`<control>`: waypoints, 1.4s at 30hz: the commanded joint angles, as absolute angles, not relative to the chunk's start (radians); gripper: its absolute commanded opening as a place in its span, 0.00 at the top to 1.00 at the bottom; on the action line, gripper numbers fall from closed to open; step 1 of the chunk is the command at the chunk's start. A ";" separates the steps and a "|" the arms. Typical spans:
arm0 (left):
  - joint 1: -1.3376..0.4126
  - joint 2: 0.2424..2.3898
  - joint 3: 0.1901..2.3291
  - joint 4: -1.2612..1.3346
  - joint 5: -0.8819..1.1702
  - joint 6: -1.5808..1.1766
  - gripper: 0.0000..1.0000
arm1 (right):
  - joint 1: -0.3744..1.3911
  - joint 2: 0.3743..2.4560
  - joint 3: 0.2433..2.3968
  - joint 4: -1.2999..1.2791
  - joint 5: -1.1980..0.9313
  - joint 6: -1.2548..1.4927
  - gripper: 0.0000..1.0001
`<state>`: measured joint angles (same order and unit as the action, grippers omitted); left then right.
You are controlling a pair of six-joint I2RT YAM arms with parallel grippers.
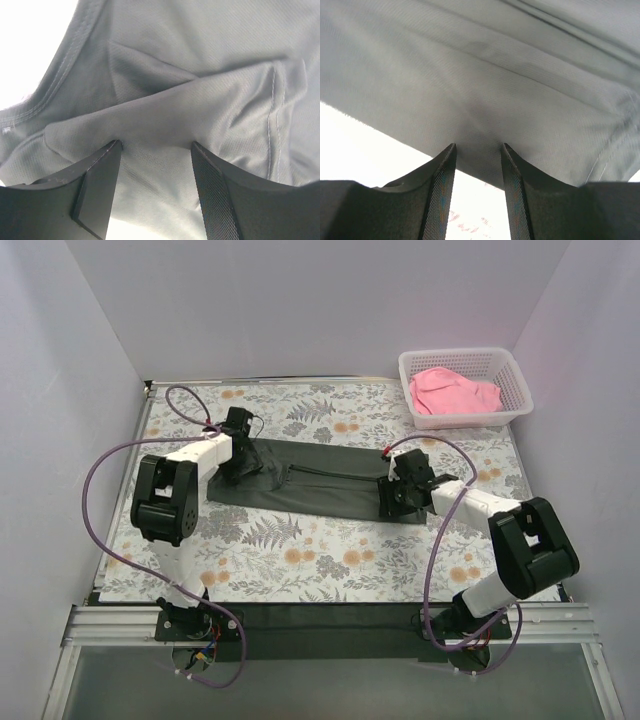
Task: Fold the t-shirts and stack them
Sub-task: Fold the tshirt
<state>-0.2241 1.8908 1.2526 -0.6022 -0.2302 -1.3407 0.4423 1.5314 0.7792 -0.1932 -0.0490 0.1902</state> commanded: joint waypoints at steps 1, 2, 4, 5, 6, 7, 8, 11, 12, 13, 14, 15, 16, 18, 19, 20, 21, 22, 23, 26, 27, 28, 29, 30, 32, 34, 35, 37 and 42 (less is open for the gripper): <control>-0.207 1.968 1.347 -0.594 -0.258 -1.324 0.46 | 0.498 1.523 0.707 -0.386 -0.096 0.204 0.58; -0.201 2.018 1.379 -0.598 -0.261 -1.316 0.46 | 0.533 1.520 0.703 -0.400 -0.136 0.212 0.58; -0.189 2.074 1.491 -0.604 -0.265 -1.280 0.45 | 0.577 1.508 0.701 -0.423 -0.181 0.241 0.58; -0.186 2.135 1.531 -0.607 -0.265 -1.263 0.45 | 0.634 1.506 0.716 -0.445 -0.213 0.253 0.58; -0.183 2.163 1.573 -0.609 -0.267 -1.249 0.44 | 0.665 1.514 0.732 -0.451 -0.230 0.262 0.57; -0.181 2.196 1.674 -0.609 -0.259 -1.217 0.44 | 0.699 1.525 0.754 -0.456 -0.250 0.268 0.57; -0.181 2.227 1.722 -0.612 -0.255 -1.200 0.43 | 0.759 1.541 0.809 -0.462 -0.293 0.278 0.56; -0.179 2.348 1.928 -0.617 -0.213 -1.144 0.41 | 0.857 1.658 0.925 -0.459 -0.365 0.273 0.55; -0.179 2.409 1.974 -0.617 -0.204 -1.129 0.40 | 0.879 1.733 1.021 -0.465 -0.376 0.265 0.55; -0.179 2.434 2.015 -0.615 -0.192 -1.115 0.40 | 0.914 1.770 1.064 -0.465 -0.388 0.258 0.55; -0.179 2.463 2.096 -0.609 -0.177 -1.085 0.39 | 0.928 1.846 1.118 -0.465 -0.423 0.250 0.55; -0.181 2.505 2.126 -0.603 -0.166 -1.071 0.37 | 0.940 1.883 1.205 -0.468 -0.440 0.245 0.55; -0.181 2.526 2.155 -0.597 -0.158 -1.062 0.36 | 0.963 1.917 1.256 -0.469 -0.454 0.241 0.55; -0.181 2.551 2.197 -0.565 -0.152 -1.029 0.24 | 0.985 2.005 1.389 -0.494 -0.456 0.230 0.55; -0.179 2.568 2.201 -0.548 -0.149 -1.016 0.21 | 1.002 2.029 1.429 -0.508 -0.462 0.224 0.55; -0.179 2.569 2.201 -0.514 -0.147 -1.006 0.20 | 1.009 2.046 1.465 -0.517 -0.465 0.219 0.54; -0.179 2.569 2.200 -0.502 -0.138 -0.993 0.18 | 1.014 2.065 1.498 -0.529 -0.457 0.210 0.54; -0.179 2.563 2.200 -0.480 -0.132 -0.988 0.17 | 1.023 2.065 1.535 -0.544 -0.433 0.207 0.51; -0.179 2.553 2.195 -0.471 -0.124 -0.983 0.16 | 1.025 2.043 1.545 -0.549 -0.417 0.203 0.49; -0.181 2.472 2.165 -0.427 -0.121 -0.982 0.16 | 1.020 1.956 1.517 -0.554 -0.315 0.189 0.39; -0.179 2.445 2.140 -0.419 -0.124 -0.991 0.16 | 1.017 1.930 1.503 -0.557 -0.289 0.184 0.37; -0.179 2.413 2.129 -0.413 -0.126 -0.997 0.16 | 1.003 1.901 1.484 -0.557 -0.263 0.183 0.35; -0.181 2.351 2.117 -0.413 -0.130 -1.006 0.16 | 0.996 1.838 1.444 -0.558 -0.221 0.183 0.34; -0.181 2.308 2.097 -0.416 -0.133 -1.018 0.16 | 0.982 1.804 1.416 -0.560 -0.203 0.184 0.34; -0.181 2.228 2.021 -0.440 -0.141 -1.069 0.16 | 0.934 1.705 1.335 -0.558 -0.148 0.190 0.34; -0.183 2.094 1.914 -0.469 -0.155 -1.130 0.16 | 0.873 1.648 1.286 -0.560 -0.120 0.190 0.35; -0.186 2.041 1.869 -0.498 -0.156 -1.155 0.16 | 0.850 1.597 1.257 -0.560 -0.117 0.189 0.35; -0.196 1.892 1.763 -0.532 -0.161 -1.199 0.16 | 0.774 1.556 1.186 -0.558 -0.120 0.187 0.38; -0.244 1.630 1.361 -0.666 -0.127 -1.336 0.16 | 0.667 1.467 1.069 -0.555 -0.092 0.189 0.43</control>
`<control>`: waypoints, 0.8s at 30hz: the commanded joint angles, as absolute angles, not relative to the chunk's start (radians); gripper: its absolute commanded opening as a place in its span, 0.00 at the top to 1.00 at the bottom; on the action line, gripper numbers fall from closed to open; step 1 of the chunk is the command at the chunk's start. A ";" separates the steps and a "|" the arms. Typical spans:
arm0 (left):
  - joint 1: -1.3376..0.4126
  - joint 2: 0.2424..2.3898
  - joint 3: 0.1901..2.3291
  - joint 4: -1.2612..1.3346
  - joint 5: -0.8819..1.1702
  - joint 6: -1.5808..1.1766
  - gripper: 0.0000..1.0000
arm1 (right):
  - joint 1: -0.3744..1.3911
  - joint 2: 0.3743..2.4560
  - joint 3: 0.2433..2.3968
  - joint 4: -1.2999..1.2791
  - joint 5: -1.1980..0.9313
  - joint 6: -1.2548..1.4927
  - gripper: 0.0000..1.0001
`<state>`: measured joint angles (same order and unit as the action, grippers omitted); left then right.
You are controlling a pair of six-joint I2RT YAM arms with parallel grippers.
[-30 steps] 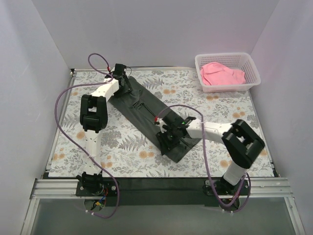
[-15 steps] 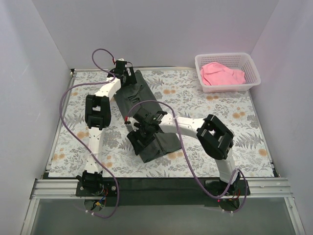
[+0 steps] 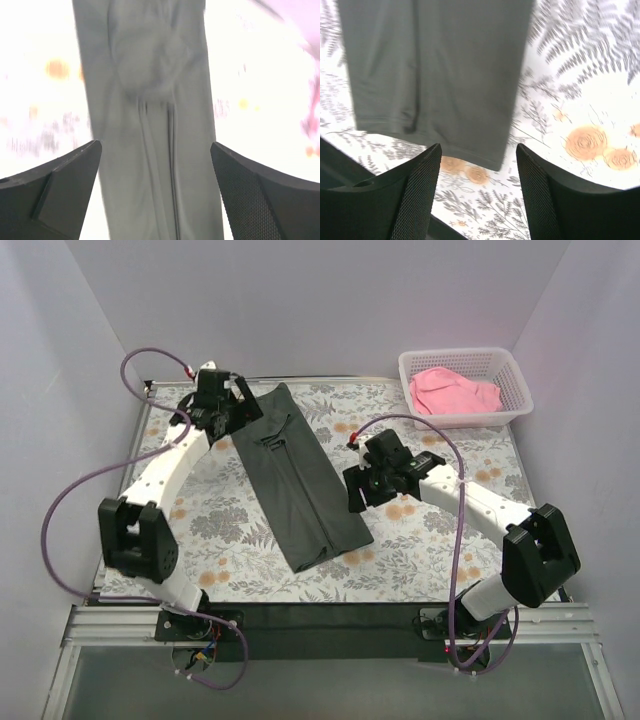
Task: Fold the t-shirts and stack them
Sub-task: Fold the tshirt
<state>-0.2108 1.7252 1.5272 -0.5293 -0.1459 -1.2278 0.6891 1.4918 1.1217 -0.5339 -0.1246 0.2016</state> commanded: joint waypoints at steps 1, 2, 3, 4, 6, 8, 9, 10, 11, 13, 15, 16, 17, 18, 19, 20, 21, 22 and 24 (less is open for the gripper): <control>-0.255 1.556 1.307 -0.675 -0.112 -1.348 0.16 | 0.643 1.459 1.040 -0.545 -0.092 0.186 0.43; -0.268 1.519 1.248 -0.696 -0.095 -1.362 0.17 | 0.637 1.447 1.025 -0.540 -0.104 0.186 0.43; -0.293 1.488 1.159 -0.709 -0.054 -1.399 0.18 | 0.629 1.444 1.011 -0.534 -0.106 0.189 0.44; -0.314 1.461 1.108 -0.719 -0.034 -1.416 0.19 | 0.618 1.440 0.988 -0.523 -0.107 0.192 0.45; -0.380 1.388 0.992 -0.739 0.041 -1.484 0.21 | 0.612 1.439 0.968 -0.514 -0.115 0.198 0.46; -0.419 1.342 0.939 -0.756 0.090 -1.531 0.24 | 0.607 1.434 0.941 -0.496 -0.118 0.213 0.48; -0.460 1.333 0.899 -0.761 0.101 -1.551 0.25 | 0.604 1.434 0.930 -0.488 -0.118 0.216 0.48; -0.480 1.327 0.885 -0.770 0.109 -1.589 0.25 | 0.606 1.433 0.922 -0.479 -0.118 0.228 0.50; -0.497 1.324 0.874 -0.775 0.109 -1.600 0.28 | 0.604 1.433 0.902 -0.460 -0.114 0.232 0.50; -0.531 1.339 0.853 -0.784 0.123 -1.624 0.29 | 0.603 1.440 0.887 -0.446 -0.112 0.241 0.52; -0.563 1.382 0.845 -0.782 0.143 -1.634 0.30 | 0.601 1.454 0.868 -0.428 -0.115 0.244 0.53; -0.575 1.400 0.850 -0.784 0.143 -1.643 0.30 | 0.603 1.460 0.864 -0.422 -0.117 0.244 0.53; -0.590 1.419 0.854 -0.784 0.144 -1.646 0.31 | 0.603 1.460 0.862 -0.416 -0.117 0.247 0.53; -0.618 1.452 0.862 -0.784 0.141 -1.649 0.31 | 0.604 1.463 0.855 -0.407 -0.115 0.248 0.54; -0.629 1.468 0.868 -0.785 0.138 -1.652 0.31 | 0.603 1.465 0.853 -0.402 -0.112 0.250 0.54; -0.641 1.483 0.885 -0.785 0.134 -1.655 0.31 | 0.603 1.470 0.851 -0.399 -0.112 0.249 0.55; -0.656 1.500 0.891 -0.784 0.133 -1.655 0.32 | 0.603 1.473 0.851 -0.396 -0.112 0.253 0.55; -0.664 1.528 0.896 -0.785 0.135 -1.658 0.32 | 0.603 1.474 0.850 -0.391 -0.113 0.253 0.55; -0.692 1.555 0.916 -0.787 0.133 -1.658 0.32 | 0.603 1.486 0.848 -0.388 -0.123 0.258 0.55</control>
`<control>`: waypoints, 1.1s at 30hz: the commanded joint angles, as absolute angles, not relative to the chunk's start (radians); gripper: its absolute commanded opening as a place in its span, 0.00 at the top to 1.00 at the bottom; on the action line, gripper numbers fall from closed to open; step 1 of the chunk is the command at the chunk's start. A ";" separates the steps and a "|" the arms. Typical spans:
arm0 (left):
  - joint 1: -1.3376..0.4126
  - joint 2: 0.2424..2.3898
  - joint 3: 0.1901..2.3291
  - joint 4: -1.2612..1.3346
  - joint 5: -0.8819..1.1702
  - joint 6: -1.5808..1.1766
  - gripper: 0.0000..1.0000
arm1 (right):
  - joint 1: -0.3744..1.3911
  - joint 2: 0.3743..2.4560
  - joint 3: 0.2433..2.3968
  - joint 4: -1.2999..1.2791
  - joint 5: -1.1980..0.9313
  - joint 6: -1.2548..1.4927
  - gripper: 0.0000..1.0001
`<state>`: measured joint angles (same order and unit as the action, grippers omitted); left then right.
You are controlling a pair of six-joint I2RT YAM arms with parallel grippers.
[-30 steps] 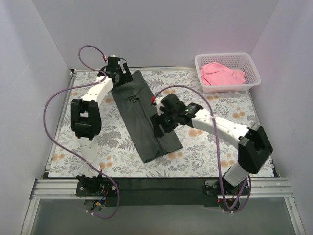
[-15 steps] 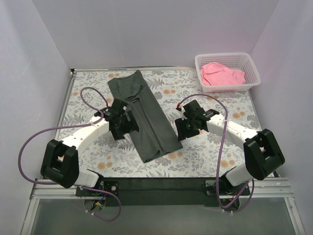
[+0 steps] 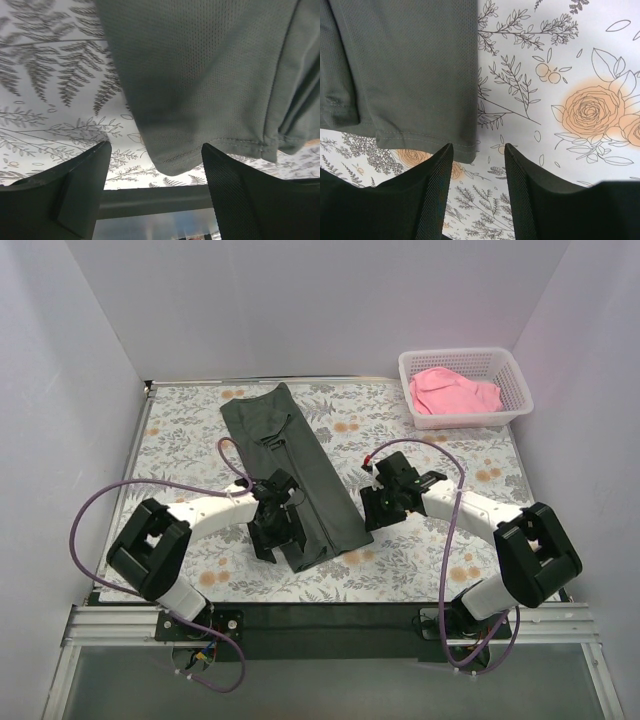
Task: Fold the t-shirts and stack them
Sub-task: Fold the tshirt
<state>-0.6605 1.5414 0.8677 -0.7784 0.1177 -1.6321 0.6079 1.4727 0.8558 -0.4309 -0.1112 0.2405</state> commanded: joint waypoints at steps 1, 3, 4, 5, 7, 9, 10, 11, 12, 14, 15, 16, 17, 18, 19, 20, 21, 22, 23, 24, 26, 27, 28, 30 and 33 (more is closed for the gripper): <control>-0.701 1.587 0.923 -0.796 0.133 -1.658 0.33 | 0.603 1.489 0.842 -0.382 -0.126 0.259 0.56; -0.725 1.615 0.949 -0.811 0.126 -1.660 0.34 | 0.603 1.496 0.838 -0.382 -0.135 0.265 0.56; -0.733 1.629 0.957 -0.830 0.121 -1.663 0.36 | 0.603 1.497 0.831 -0.376 -0.143 0.273 0.56; -0.741 1.643 0.963 -0.836 0.117 -1.666 0.37 | 0.603 1.499 0.828 -0.373 -0.147 0.275 0.57; -0.755 1.651 0.974 -0.851 0.112 -1.670 0.38 | 0.603 1.502 0.818 -0.368 -0.155 0.279 0.56; -0.761 1.651 0.973 -0.861 0.113 -1.672 0.40 | 0.603 1.509 0.807 -0.362 -0.173 0.279 0.56; -0.761 1.651 0.968 -0.868 0.115 -1.669 0.40 | 0.603 1.512 0.802 -0.361 -0.179 0.279 0.56; -0.762 1.651 0.965 -0.871 0.117 -1.667 0.41 | 0.603 1.519 0.792 -0.356 -0.183 0.281 0.56; -0.762 1.652 0.962 -0.874 0.121 -1.664 0.42 | 0.603 1.522 0.787 -0.353 -0.184 0.281 0.56; -0.765 1.655 0.948 -0.877 0.127 -1.661 0.43 | 0.601 1.525 0.772 -0.348 -0.186 0.284 0.57; -0.765 1.663 0.943 -0.877 0.127 -1.663 0.44 | 0.603 1.525 0.767 -0.347 -0.187 0.284 0.57; -0.765 1.666 0.943 -0.876 0.127 -1.663 0.45 | 0.603 1.525 0.765 -0.342 -0.187 0.285 0.56; -0.768 1.673 0.945 -0.876 0.133 -1.660 0.46 | 0.603 1.528 0.762 -0.342 -0.190 0.287 0.57; -0.770 1.681 0.948 -0.877 0.133 -1.655 0.48 | 0.603 1.528 0.758 -0.342 -0.192 0.288 0.57; -0.773 1.690 0.950 -0.882 0.133 -1.655 0.51 | 0.604 1.529 0.756 -0.339 -0.195 0.288 0.57; -0.775 1.695 0.953 -0.885 0.130 -1.654 0.54 | 0.603 1.529 0.755 -0.339 -0.199 0.290 0.57; -0.778 1.697 0.953 -0.885 0.132 -1.652 0.57 | 0.604 1.529 0.752 -0.339 -0.202 0.291 0.58; -0.779 1.701 0.951 -0.887 0.130 -1.651 0.58 | 0.604 1.531 0.749 -0.339 -0.202 0.293 0.59; -0.779 1.703 0.945 -0.885 0.133 -1.651 0.61 | 0.604 1.531 0.747 -0.339 -0.207 0.293 0.59; -0.781 1.703 0.942 -0.885 0.133 -1.648 0.63 | 0.606 1.532 0.746 -0.337 -0.210 0.295 0.60; -0.781 1.704 0.939 -0.887 0.135 -1.646 0.67 | 0.609 1.534 0.741 -0.339 -0.221 0.299 0.63; -0.781 1.704 0.937 -0.885 0.138 -1.646 0.68 | 0.614 1.534 0.739 -0.339 -0.225 0.301 0.63; -0.781 1.703 0.937 -0.885 0.137 -1.646 0.71 | 0.617 1.532 0.735 -0.339 -0.235 0.304 0.64; -0.781 1.697 0.939 -0.885 0.133 -1.646 0.71 | 0.621 1.529 0.730 -0.341 -0.238 0.311 0.64; -0.781 1.694 0.937 -0.885 0.133 -1.646 0.71 | 0.627 1.508 0.726 -0.347 -0.250 0.327 0.63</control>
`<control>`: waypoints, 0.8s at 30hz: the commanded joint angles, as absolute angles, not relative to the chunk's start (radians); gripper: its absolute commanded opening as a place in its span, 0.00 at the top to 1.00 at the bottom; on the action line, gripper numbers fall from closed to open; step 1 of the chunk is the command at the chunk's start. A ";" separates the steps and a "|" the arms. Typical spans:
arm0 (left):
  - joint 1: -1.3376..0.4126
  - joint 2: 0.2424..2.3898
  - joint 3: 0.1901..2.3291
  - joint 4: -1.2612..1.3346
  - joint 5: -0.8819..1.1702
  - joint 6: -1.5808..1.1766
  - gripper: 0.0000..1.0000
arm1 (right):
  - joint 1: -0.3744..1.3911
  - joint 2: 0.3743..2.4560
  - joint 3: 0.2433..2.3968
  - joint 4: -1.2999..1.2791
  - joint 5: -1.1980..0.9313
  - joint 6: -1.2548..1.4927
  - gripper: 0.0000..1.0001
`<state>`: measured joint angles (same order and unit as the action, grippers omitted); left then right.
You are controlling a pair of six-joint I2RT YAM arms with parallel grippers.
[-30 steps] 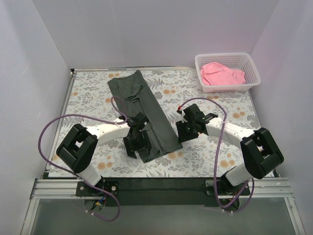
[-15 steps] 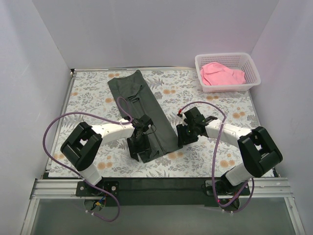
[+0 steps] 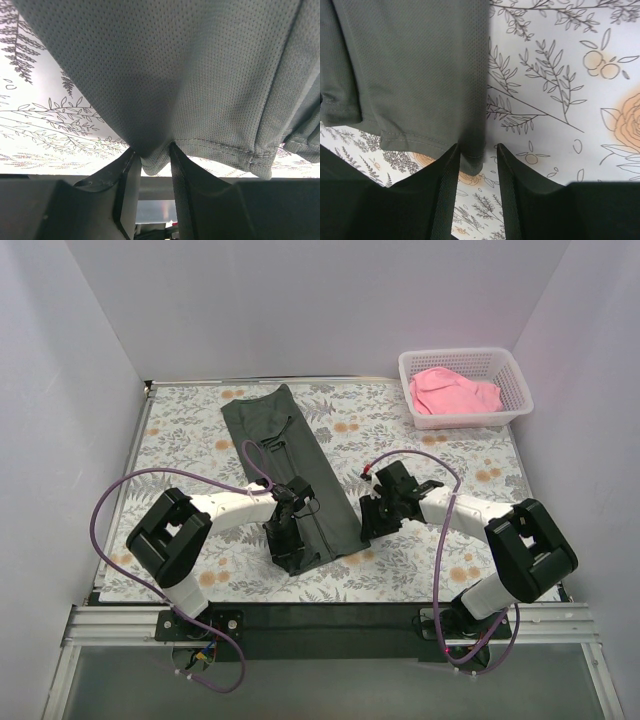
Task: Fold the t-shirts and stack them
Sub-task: Fold the tshirt
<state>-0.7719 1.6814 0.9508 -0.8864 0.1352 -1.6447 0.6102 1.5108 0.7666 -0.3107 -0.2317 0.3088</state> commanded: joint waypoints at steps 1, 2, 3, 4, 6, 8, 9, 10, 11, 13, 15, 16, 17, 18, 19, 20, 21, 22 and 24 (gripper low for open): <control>-0.781 1.694 0.937 -0.887 0.133 -1.646 0.71 | 0.630 1.505 0.726 -0.348 -0.252 0.330 0.62; -0.781 1.694 0.936 -0.884 0.135 -1.646 0.71 | 0.632 1.499 0.727 -0.353 -0.249 0.334 0.62; -0.781 1.694 0.936 -0.882 0.133 -1.646 0.71 | 0.637 1.499 0.730 -0.370 -0.241 0.336 0.62; -0.781 1.695 0.936 -0.882 0.136 -1.644 0.71 | 0.647 1.497 0.733 -0.380 -0.232 0.337 0.62; -0.781 1.694 0.934 -0.884 0.135 -1.644 0.71 | 0.660 1.496 0.733 -0.391 -0.219 0.347 0.62; -0.781 1.692 0.933 -0.879 0.137 -1.644 0.72 | 0.672 1.491 0.727 -0.394 -0.212 0.357 0.62; -0.781 1.693 0.933 -0.877 0.137 -1.643 0.72 | 0.678 1.493 0.724 -0.394 -0.204 0.363 0.62; -0.781 1.695 0.933 -0.877 0.138 -1.641 0.73 | 0.681 1.499 0.724 -0.394 -0.198 0.365 0.62; -0.781 1.697 0.933 -0.876 0.141 -1.640 0.73 | 0.681 1.503 0.724 -0.397 -0.189 0.368 0.62; -0.781 1.697 0.933 -0.874 0.141 -1.637 0.74 | 0.686 1.512 0.724 -0.400 -0.183 0.367 0.62; -0.781 1.692 0.933 -0.874 0.140 -1.634 0.75 | 0.687 1.517 0.724 -0.400 -0.166 0.367 0.67; -0.781 1.689 0.933 -0.877 0.140 -1.634 0.76 | 0.687 1.520 0.723 -0.405 -0.158 0.367 0.73; -0.781 1.683 0.934 -0.880 0.138 -1.629 0.76 | 0.687 1.517 0.723 -0.408 -0.155 0.359 0.80; -0.781 1.681 0.936 -0.881 0.138 -1.628 0.76 | 0.687 1.517 0.723 -0.411 -0.155 0.359 0.80; -0.781 1.680 0.937 -0.887 0.138 -1.626 0.77 | 0.687 1.508 0.723 -0.417 -0.155 0.353 0.89; -0.781 1.675 0.939 -0.891 0.138 -1.623 0.80 | 0.687 1.502 0.726 -0.437 -0.147 0.350 0.93; -0.781 1.668 0.940 -0.896 0.141 -1.620 0.83 | 0.687 1.493 0.729 -0.449 -0.146 0.345 0.98; -0.781 1.658 0.939 -0.903 0.150 -1.615 0.87 | 0.686 1.474 0.730 -0.463 -0.141 0.341 0.99; -0.781 1.629 0.934 -0.910 0.172 -1.606 0.97 | 0.687 1.451 0.733 -0.512 -0.132 0.328 0.99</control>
